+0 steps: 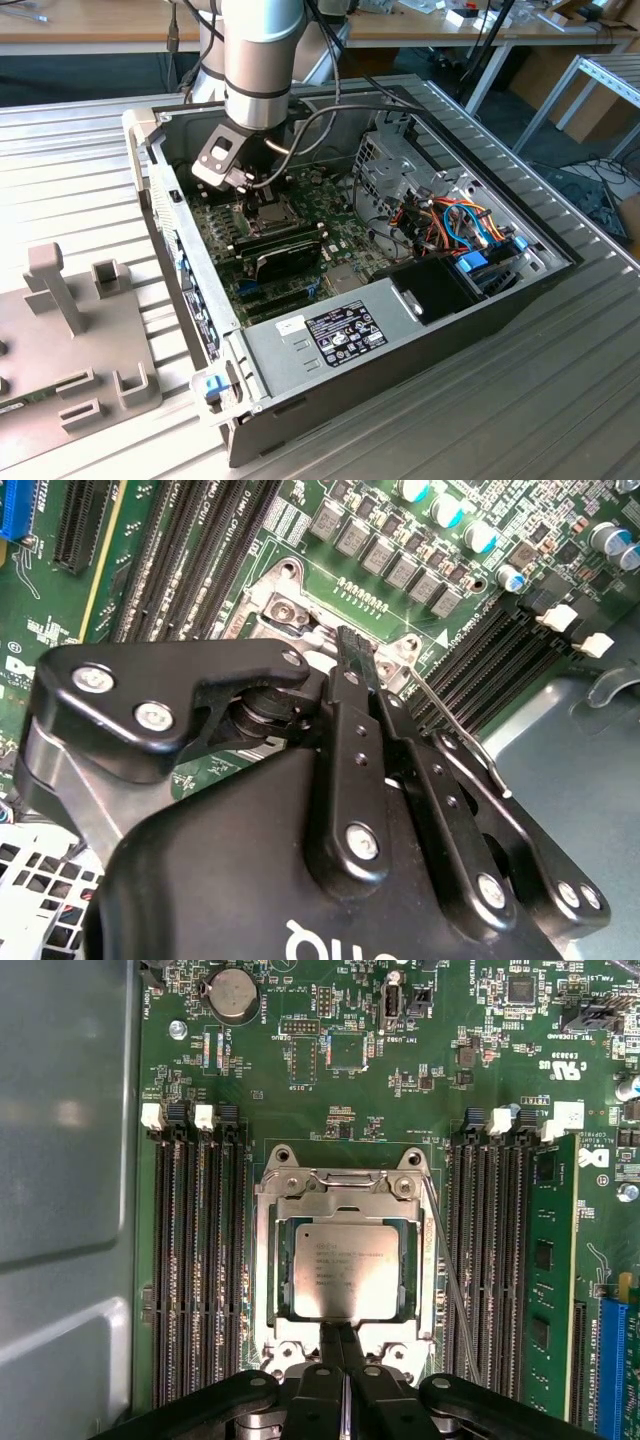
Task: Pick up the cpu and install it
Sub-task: 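Close the cpu cover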
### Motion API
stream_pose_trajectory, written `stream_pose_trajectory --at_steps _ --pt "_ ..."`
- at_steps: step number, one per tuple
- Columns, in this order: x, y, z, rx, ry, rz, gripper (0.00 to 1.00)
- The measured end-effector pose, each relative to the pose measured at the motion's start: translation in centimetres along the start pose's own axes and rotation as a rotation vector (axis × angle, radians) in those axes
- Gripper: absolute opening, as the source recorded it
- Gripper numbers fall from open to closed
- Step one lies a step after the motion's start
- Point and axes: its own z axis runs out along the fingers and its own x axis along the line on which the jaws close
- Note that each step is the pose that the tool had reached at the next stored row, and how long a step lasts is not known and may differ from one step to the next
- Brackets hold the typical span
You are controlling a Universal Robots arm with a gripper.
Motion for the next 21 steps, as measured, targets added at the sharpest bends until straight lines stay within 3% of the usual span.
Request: stream_pose_trajectory --at_steps 21 --pt "0.00 -0.01 0.31 0.0000 0.0000 0.000 0.11"
